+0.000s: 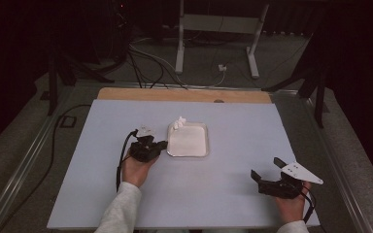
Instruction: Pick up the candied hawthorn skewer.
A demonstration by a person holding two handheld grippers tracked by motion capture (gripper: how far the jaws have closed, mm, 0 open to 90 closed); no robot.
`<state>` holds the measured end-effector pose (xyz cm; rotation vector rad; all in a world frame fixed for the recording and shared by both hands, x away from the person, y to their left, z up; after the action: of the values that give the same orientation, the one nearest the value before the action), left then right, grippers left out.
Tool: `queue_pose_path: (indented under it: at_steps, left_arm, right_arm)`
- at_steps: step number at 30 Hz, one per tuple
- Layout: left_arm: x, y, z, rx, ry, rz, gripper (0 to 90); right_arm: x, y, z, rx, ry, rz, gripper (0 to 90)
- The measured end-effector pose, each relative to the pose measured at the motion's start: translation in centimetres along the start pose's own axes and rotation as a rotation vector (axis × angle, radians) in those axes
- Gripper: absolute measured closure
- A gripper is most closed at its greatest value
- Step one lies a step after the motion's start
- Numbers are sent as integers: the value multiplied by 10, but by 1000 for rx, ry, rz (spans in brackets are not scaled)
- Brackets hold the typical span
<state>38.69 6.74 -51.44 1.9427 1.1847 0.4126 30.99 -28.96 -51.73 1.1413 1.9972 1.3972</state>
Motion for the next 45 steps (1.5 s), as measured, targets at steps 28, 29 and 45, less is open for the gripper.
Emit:
queue_pose_path:
  at_steps: [28, 29, 45]
  left_arm:
    - [-29, -2, -25, -168, -106, 136, 900]
    - [-30, -1, -26, -176, -109, 142, 900]
    - [-27, 2, -39, -239, -126, 191, 900]
  right_arm:
    - [28, 34, 13, -107, 170, 40, 0]
    - [28, 41, 15, -120, 183, 54, 0]
    - [46, 121, 72, -92, 325, 116, 0]
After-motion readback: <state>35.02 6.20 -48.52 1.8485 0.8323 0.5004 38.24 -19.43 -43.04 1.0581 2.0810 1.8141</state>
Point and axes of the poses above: each handheld gripper's, and its own axes: z roughly forward along the jaws, y roughly out of its top, x roughly to its left, the point moved 8 cm from there along z, roughly forward along the jaws, and after that the axes turned 8 degrees about y, right-handed, at the moved point
